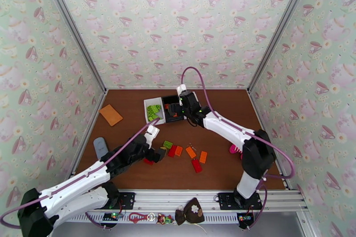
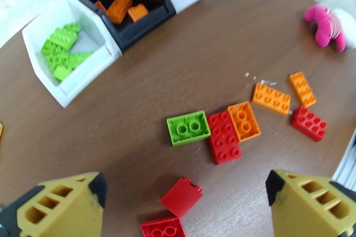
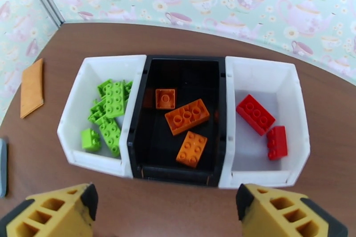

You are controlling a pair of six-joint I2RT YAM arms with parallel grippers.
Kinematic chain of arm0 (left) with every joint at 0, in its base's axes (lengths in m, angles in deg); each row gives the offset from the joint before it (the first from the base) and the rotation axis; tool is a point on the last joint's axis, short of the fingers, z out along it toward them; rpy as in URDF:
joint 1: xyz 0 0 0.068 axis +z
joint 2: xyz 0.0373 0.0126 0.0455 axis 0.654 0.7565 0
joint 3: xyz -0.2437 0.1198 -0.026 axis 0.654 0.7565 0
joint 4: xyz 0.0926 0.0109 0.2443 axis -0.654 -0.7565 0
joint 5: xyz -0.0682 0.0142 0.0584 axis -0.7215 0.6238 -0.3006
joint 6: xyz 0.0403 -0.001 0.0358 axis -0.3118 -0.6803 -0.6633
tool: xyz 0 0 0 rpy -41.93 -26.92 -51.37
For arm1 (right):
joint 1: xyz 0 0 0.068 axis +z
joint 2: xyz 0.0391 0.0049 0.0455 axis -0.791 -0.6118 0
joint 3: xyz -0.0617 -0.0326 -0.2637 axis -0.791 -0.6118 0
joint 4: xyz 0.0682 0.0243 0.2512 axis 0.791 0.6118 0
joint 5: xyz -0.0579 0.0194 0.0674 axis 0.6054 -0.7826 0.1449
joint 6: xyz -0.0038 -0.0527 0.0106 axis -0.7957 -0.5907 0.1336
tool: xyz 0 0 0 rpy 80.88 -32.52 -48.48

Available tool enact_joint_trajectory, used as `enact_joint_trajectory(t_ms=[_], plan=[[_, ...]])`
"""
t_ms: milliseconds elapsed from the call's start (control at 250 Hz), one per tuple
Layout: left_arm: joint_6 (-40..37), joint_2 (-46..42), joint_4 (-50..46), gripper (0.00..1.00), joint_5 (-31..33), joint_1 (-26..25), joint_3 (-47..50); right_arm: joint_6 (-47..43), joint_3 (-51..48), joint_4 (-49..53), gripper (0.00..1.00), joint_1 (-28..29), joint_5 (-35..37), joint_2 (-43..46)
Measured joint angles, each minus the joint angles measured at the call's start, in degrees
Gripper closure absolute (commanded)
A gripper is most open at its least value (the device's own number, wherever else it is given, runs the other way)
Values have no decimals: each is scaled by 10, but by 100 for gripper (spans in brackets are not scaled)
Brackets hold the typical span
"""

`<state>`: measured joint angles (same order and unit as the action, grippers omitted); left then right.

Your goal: Sort the legos into containers by color

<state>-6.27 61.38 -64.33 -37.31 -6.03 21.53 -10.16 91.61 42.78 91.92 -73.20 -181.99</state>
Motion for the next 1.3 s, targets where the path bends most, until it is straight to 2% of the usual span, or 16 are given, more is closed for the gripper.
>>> enact_joint_trajectory(t_ms=[108,216,388,796,1104,1300], plan=[[19,52,-12,0,18,-5,-27,0,-64,1,12,3,-3,57],[39,103,-19,5,29,-5,-54,4,-116,10,11,4,0,110],[75,198,-37,5,29,-3,-107,11,-162,32,11,4,13,173],[108,428,-66,7,3,12,-266,29,-192,63,11,4,38,221],[101,465,-96,17,-8,40,-284,35,-199,73,11,4,43,230],[88,465,-108,18,-33,47,-281,35,-200,75,11,4,43,230]])
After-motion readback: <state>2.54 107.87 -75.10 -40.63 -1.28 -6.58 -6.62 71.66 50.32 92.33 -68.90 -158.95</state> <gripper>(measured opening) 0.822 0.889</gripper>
